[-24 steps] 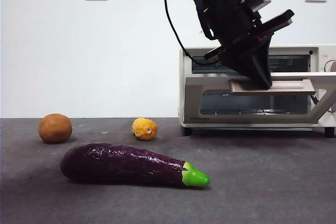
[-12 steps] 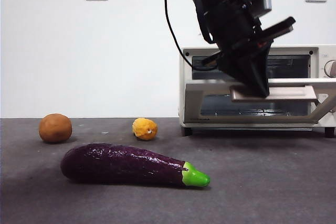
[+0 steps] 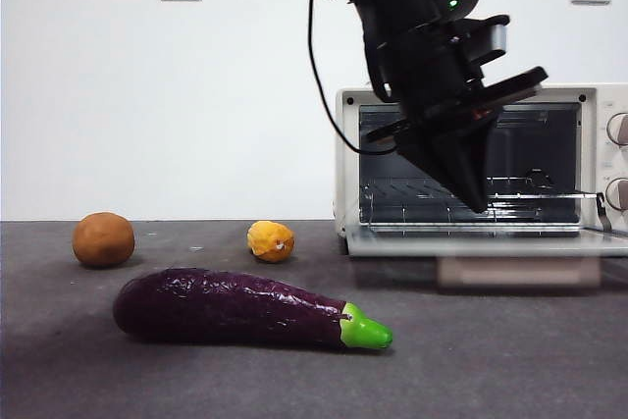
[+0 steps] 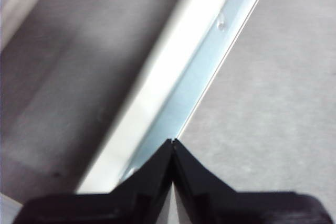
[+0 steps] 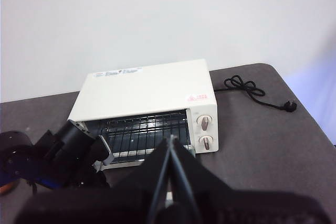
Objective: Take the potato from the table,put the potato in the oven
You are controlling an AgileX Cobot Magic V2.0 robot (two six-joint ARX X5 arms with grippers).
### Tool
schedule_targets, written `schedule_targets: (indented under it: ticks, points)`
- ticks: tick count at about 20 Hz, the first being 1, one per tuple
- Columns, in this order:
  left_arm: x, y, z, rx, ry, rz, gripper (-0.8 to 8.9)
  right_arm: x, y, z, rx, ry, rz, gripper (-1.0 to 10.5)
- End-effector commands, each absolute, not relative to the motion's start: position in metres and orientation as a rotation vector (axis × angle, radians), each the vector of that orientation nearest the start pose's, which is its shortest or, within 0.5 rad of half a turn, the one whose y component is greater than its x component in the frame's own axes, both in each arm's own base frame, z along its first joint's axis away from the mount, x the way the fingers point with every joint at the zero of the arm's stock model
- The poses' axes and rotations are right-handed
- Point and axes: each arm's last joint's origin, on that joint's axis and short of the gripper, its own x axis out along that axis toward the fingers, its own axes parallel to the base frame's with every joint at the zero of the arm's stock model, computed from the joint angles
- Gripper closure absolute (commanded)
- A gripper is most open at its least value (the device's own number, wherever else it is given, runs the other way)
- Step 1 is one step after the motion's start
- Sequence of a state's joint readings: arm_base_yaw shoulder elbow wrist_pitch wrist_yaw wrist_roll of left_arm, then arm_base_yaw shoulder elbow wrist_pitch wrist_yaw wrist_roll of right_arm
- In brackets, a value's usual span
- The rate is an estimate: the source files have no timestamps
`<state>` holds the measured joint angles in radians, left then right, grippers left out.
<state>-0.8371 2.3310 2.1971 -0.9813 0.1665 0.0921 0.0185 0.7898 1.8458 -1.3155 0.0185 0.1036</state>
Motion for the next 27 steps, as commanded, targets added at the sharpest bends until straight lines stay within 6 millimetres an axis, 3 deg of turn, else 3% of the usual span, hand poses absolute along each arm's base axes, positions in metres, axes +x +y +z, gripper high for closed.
schedule_targets:
  ticks: [1,8,14,18,22,27]
  points:
    - [0.328,-0.372,0.220,0.462,1.114,-0.937,8.20,-0.006,-0.001,0.510,0.087,0.249,-0.011,9.5]
    - [0.322,-0.372,0.223,0.356,1.188,-1.100,8.19,-0.005,-0.001,0.510,0.068,0.250,-0.008,9.5]
    - [0.320,-0.358,0.242,0.287,1.253,-1.161,8.19,-0.005,-0.002,0.509,0.013,0.261,0.021,9.5]
    - [0.313,-0.346,0.267,0.284,1.239,-1.164,8.18,0.000,-0.001,0.505,-0.032,0.325,0.067,9.5]
    - [0.305,-0.329,0.302,0.292,1.174,-1.182,8.18,0.020,0.003,0.505,0.003,0.377,0.129,9.5]
    - [0.290,-0.302,0.353,0.309,1.048,-1.161,8.18,0.056,0.017,0.506,0.074,0.460,0.456,9.5]
